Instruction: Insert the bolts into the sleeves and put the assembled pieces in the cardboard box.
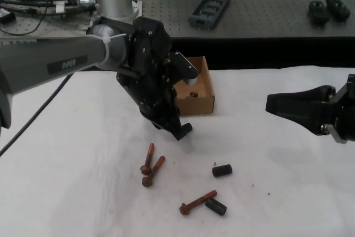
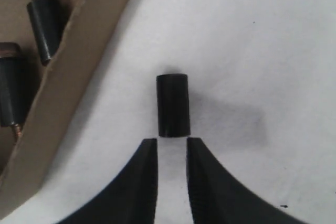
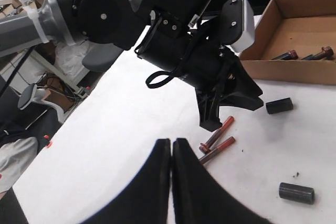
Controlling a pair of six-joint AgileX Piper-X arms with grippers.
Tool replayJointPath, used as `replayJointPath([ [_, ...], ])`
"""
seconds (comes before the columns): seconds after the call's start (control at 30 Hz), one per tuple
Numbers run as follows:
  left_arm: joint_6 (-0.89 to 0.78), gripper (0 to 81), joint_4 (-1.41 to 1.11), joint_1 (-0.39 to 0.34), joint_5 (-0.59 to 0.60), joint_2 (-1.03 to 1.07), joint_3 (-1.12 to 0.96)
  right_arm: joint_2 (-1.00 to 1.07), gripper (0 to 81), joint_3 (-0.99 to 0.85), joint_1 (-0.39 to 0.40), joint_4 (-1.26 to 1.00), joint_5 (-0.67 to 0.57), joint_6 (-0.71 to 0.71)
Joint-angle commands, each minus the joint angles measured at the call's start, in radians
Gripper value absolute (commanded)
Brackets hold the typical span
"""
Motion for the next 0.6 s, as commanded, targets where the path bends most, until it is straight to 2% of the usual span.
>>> replayJointPath([
  [0.0,0.085,15.3,-0.002,-0.004,0.02,-0.001,-0.014,-0.006,2.2,-0.01,-0.007,0.0,0.006,-0.012],
  [0.13,0.015,15.3,-0.031,-0.003,0.15,-0.001,-0.014,-0.006,2.2,-0.01,-0.007,0.0,0.006,-0.012],
  [0.33,-0.022,15.3,-0.054,-0.003,0.188,-0.001,-0.012,-0.006,2.2,-0.01,-0.007,0.0,0.006,-0.012],
  [0.43,-0.018,15.3,-0.074,-0.005,0.326,-0.001,-0.012,-0.006,2.2,-0.01,-0.007,0.0,0.006,-0.012],
  [0.5,-0.018,15.3,-0.089,-0.01,0.283,-0.001,-0.012,-0.006,2.2,-0.01,-0.007,0.0,0.006,-0.012],
  [0.57,-0.023,15.3,-0.079,-0.013,0.13,-0.001,-0.012,-0.006,2.2,-0.01,-0.007,0.0,0.006,-0.012],
])
